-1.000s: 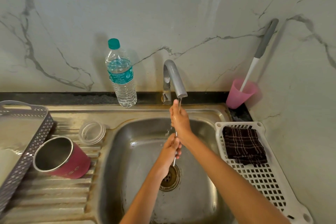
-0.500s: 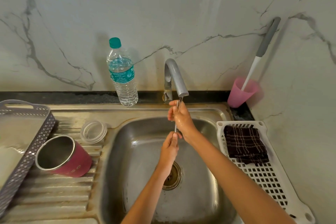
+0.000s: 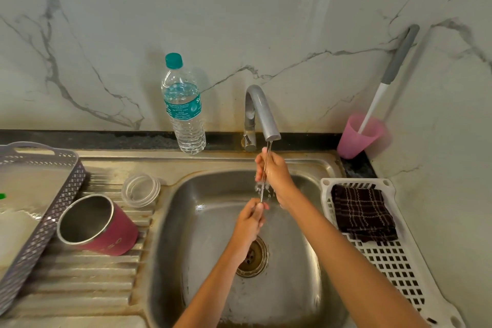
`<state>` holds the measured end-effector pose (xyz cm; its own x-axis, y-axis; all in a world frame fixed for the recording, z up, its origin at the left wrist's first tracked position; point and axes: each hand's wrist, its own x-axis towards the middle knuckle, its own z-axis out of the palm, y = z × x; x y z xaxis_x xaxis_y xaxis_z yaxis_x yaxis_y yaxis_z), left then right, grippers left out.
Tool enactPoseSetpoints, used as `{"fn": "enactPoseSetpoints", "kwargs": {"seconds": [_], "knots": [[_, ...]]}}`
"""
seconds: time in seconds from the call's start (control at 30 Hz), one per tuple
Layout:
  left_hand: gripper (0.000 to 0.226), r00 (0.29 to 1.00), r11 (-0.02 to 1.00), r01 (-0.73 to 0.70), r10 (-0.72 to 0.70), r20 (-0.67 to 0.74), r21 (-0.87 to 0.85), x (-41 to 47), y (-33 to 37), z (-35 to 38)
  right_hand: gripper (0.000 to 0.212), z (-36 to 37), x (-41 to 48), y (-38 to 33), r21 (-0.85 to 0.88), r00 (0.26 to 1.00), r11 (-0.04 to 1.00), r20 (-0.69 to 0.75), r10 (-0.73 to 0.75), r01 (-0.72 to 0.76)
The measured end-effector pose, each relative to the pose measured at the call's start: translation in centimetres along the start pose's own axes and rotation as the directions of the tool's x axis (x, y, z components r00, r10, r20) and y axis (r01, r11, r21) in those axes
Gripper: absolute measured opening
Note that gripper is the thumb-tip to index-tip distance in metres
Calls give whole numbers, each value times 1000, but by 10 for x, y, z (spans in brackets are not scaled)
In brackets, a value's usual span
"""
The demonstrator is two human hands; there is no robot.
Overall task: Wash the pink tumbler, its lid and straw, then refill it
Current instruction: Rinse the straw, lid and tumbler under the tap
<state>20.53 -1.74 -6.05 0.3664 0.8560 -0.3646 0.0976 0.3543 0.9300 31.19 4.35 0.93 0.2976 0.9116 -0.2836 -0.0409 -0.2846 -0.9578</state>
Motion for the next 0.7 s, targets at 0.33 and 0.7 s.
{"fn": "enactPoseSetpoints", "kwargs": {"seconds": [0.33, 0.7], "knots": [[19, 997, 993, 36, -44, -69, -117, 12, 8, -29, 19, -33, -25, 6, 51, 993, 994, 61, -103, 100], [22, 931, 721, -129, -147, -333, -680, 18, 23, -58, 12, -48, -18, 30, 609, 982, 787, -68, 175, -98]]}}
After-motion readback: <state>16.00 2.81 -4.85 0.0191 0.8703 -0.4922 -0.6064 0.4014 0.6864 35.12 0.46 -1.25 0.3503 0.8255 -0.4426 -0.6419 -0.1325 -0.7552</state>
